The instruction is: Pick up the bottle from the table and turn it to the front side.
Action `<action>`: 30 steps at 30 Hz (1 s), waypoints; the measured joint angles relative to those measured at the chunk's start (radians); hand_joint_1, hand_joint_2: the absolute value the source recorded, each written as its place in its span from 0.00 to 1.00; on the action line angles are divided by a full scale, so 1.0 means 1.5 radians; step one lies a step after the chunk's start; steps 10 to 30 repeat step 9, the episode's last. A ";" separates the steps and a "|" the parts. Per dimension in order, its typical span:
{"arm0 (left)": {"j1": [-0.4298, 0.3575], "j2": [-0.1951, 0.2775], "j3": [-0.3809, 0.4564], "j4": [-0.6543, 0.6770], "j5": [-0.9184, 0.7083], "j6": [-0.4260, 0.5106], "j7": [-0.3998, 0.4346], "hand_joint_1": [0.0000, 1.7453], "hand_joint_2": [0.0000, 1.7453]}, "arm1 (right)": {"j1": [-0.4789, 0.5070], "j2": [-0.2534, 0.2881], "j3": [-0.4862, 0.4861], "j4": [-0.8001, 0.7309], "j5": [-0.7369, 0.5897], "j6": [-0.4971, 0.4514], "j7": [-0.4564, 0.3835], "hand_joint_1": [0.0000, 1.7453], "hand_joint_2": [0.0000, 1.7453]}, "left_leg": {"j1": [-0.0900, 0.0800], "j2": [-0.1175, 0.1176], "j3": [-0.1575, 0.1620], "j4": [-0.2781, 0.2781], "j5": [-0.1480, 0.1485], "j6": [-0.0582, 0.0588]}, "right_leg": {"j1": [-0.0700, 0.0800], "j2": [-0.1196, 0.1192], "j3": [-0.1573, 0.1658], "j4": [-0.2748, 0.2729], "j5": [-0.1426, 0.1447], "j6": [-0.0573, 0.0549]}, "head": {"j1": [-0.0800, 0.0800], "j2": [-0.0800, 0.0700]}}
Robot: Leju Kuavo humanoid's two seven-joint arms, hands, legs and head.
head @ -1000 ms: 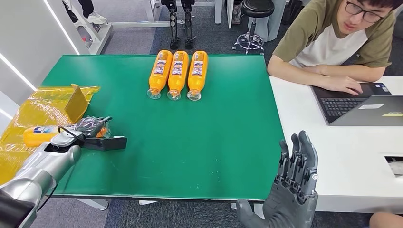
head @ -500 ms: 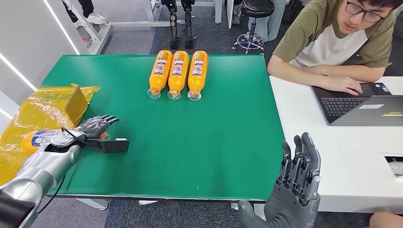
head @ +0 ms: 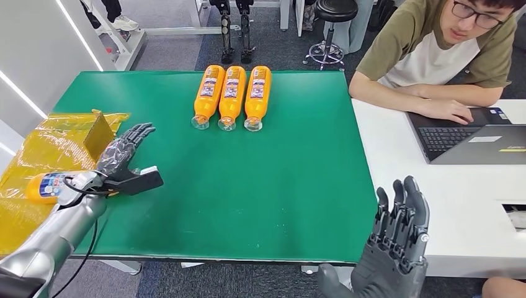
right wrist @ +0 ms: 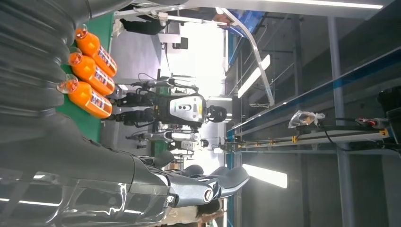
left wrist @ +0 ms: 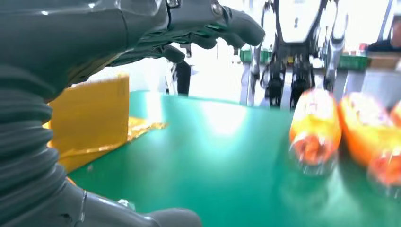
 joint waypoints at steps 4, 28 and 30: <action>0.028 -0.002 0.029 -0.061 0.047 0.004 -0.021 0.00 1.00 | 0.002 0.002 -0.002 -0.001 -0.002 0.000 -0.005 0.00 1.00 | 0.000 0.000 0.000 0.000 0.000 0.000 | 0.000 0.000 0.000 0.000 0.000 0.000 | 0.000 0.000; 0.082 -0.013 0.057 -0.190 0.212 0.019 -0.058 0.00 1.00 | 0.005 0.004 -0.007 -0.001 -0.001 0.000 -0.008 0.00 1.00 | 0.000 0.000 0.000 0.000 0.000 0.000 | 0.000 0.000 0.000 0.000 0.000 0.000 | 0.000 0.000; 0.082 -0.013 0.057 -0.190 0.212 0.019 -0.058 0.00 1.00 | 0.005 0.004 -0.007 -0.001 -0.001 0.000 -0.008 0.00 1.00 | 0.000 0.000 0.000 0.000 0.000 0.000 | 0.000 0.000 0.000 0.000 0.000 0.000 | 0.000 0.000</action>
